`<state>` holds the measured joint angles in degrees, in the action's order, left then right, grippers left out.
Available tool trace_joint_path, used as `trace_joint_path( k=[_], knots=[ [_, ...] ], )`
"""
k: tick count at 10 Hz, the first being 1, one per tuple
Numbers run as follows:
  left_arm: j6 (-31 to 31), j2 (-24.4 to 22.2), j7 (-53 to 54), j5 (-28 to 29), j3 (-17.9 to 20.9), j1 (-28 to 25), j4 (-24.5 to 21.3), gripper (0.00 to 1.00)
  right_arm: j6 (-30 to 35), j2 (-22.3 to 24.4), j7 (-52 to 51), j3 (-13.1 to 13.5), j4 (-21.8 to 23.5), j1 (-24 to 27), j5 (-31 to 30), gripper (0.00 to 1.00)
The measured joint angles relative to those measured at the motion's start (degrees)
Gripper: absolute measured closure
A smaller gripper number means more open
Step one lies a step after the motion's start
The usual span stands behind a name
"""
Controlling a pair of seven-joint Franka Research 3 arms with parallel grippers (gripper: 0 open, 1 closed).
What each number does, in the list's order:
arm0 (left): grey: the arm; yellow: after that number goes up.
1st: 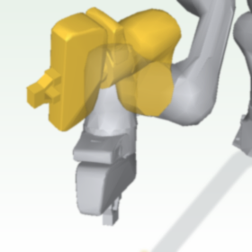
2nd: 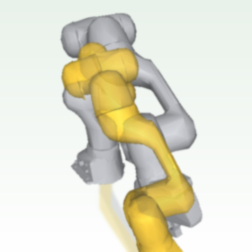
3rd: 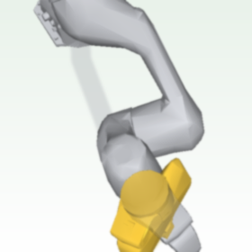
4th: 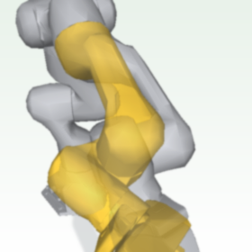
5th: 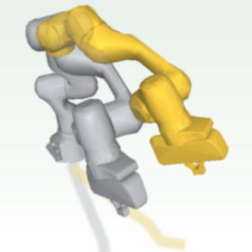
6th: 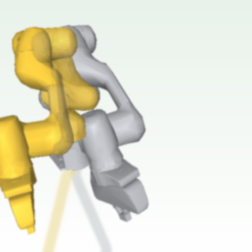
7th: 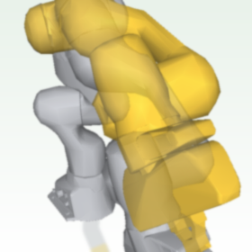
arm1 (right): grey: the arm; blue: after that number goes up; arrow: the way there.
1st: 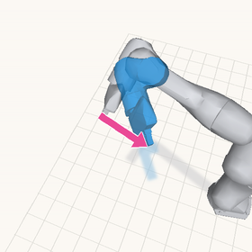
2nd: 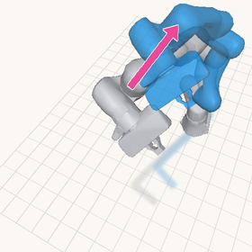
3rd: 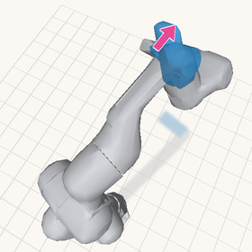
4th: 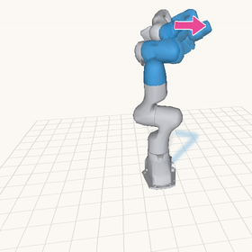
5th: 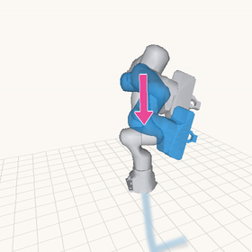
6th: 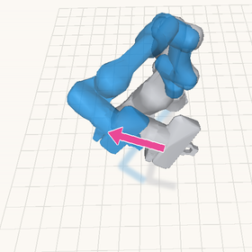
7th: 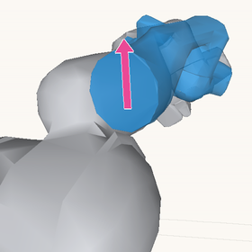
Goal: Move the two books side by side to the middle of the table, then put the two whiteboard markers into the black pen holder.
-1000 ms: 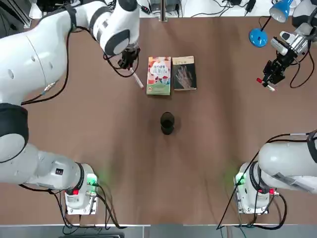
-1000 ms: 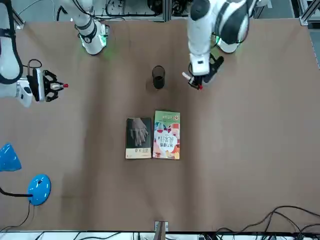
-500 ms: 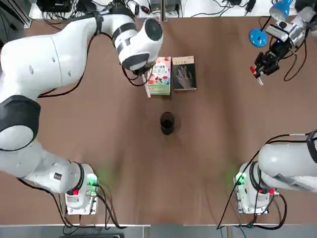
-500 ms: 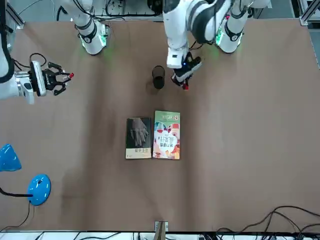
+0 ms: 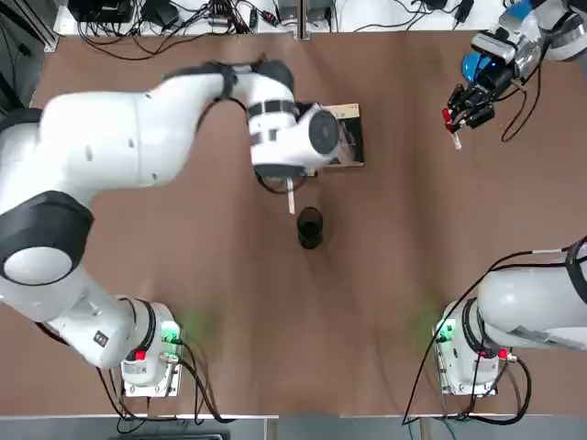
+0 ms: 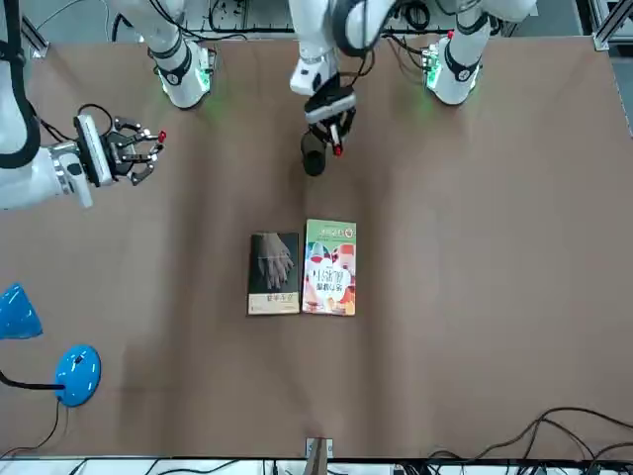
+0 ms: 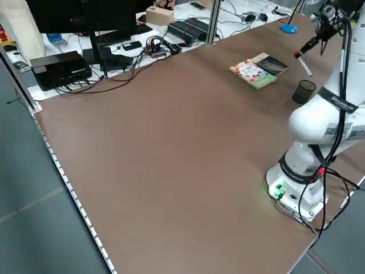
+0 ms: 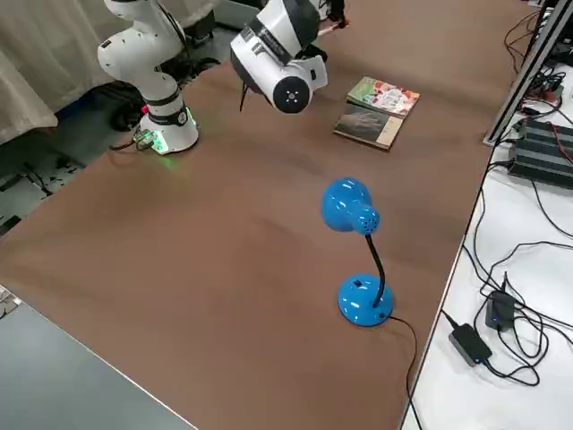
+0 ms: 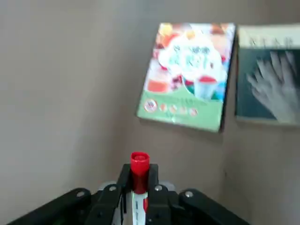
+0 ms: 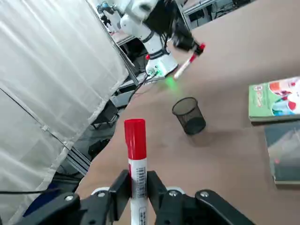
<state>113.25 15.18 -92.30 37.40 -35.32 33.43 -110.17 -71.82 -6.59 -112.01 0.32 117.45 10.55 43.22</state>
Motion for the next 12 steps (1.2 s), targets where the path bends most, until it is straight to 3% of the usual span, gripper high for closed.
trace_joint_path(
  k=[1,2,5,6,12],
  knots=[
    [0.0,2.7,-0.7,1.2,1.8,3.1,1.5,0.82,0.0,-0.7,0.0,0.0,0.0,-1.6,1.3,0.78],
    [0.0,5.1,-1.0,1.7,6.3,7.7,3.6,0.82,0.0,-1.5,0.0,-0.1,-0.3,-2.7,2.5,0.78],
    [-1.1,11.8,-1.7,1.8,30.6,30.7,11.0,0.82,0.2,-3.3,0.0,-0.1,-1.6,-4.1,5.2,0.78],
    [-1.6,13.7,-2.3,1.8,34.7,35.0,13.0,0.82,0.3,-3.7,0.0,-0.1,-1.7,-4.2,5.8,0.78],
    [-3.1,15.1,-2.4,-0.1,35.4,36.9,14.8,0.80,2.5,-6.6,-2.5,0.0,-2.2,-5.3,8.4,0.78]
  ],
)
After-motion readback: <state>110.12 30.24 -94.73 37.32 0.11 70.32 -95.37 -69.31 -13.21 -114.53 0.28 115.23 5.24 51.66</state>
